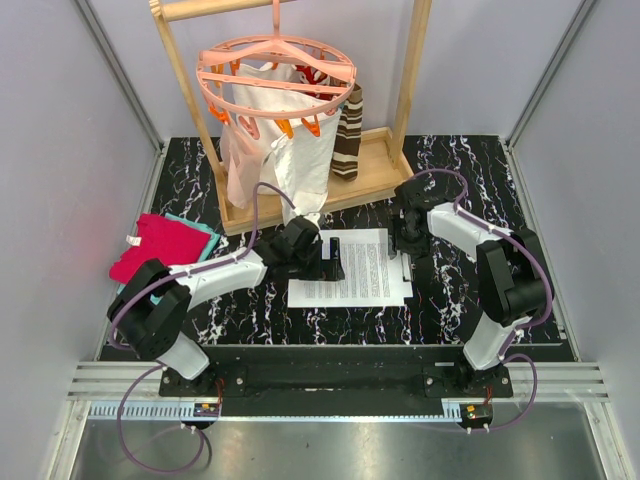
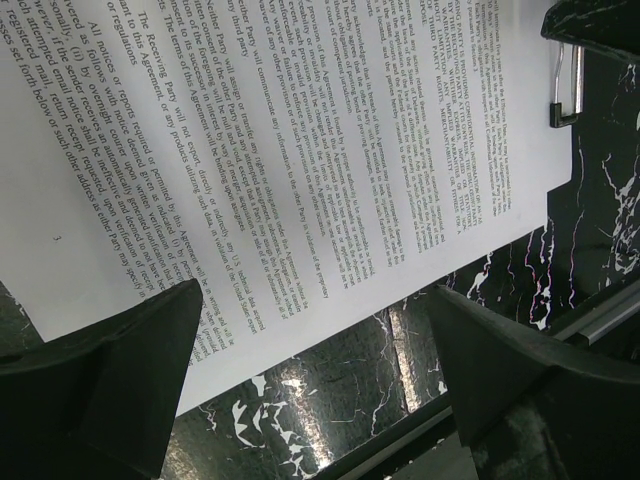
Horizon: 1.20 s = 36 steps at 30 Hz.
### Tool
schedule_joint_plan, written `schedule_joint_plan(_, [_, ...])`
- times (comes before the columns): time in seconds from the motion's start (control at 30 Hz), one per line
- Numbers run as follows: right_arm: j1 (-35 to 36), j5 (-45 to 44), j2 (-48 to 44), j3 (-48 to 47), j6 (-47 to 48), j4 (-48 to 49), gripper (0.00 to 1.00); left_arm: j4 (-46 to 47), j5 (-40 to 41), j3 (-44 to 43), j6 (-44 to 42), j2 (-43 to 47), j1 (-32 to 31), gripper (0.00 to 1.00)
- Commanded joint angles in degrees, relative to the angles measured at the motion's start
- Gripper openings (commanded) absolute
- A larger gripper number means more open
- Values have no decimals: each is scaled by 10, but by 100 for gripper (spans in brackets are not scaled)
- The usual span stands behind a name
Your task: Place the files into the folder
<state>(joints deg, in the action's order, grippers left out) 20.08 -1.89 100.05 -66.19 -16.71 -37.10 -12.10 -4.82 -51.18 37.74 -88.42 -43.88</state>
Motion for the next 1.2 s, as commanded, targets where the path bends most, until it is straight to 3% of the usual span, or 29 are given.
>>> schedule_joint_plan(0.0, [4, -7, -3, 12, 2, 8, 65, 18, -12, 3, -6, 20, 4, 99])
schedule_joint_plan(0.33, [2, 4, 21, 32, -4, 32, 63, 17, -12, 6, -5, 33, 5, 99])
schedule_joint_plan(0.57, [1, 5, 27, 42, -8, 46, 48, 13, -7, 21, -6, 53, 18, 99])
schedule_joint_plan(0.7, [-6, 17, 21, 53, -11, 55, 32, 8, -5, 32, -7, 67, 30, 99])
schedule_joint_plan(0.77, [-7, 17, 22, 57, -12, 55, 32, 2, -2, 40, -7, 76, 40, 99])
schedule_joint_plan(0.9, [-8, 16, 21, 62, -12, 55, 42, -23, 45, 56, -14, 109, 61, 99])
schedule_joint_plan(1.03, [-8, 17, 27, 60, -11, 55, 26, -58, 122, 72, -13, 128, 87, 99])
schedule_joint_plan(1.17, [-8, 17, 26, 57, -10, 55, 21, -67, 158, 81, 0, 122, 94, 99])
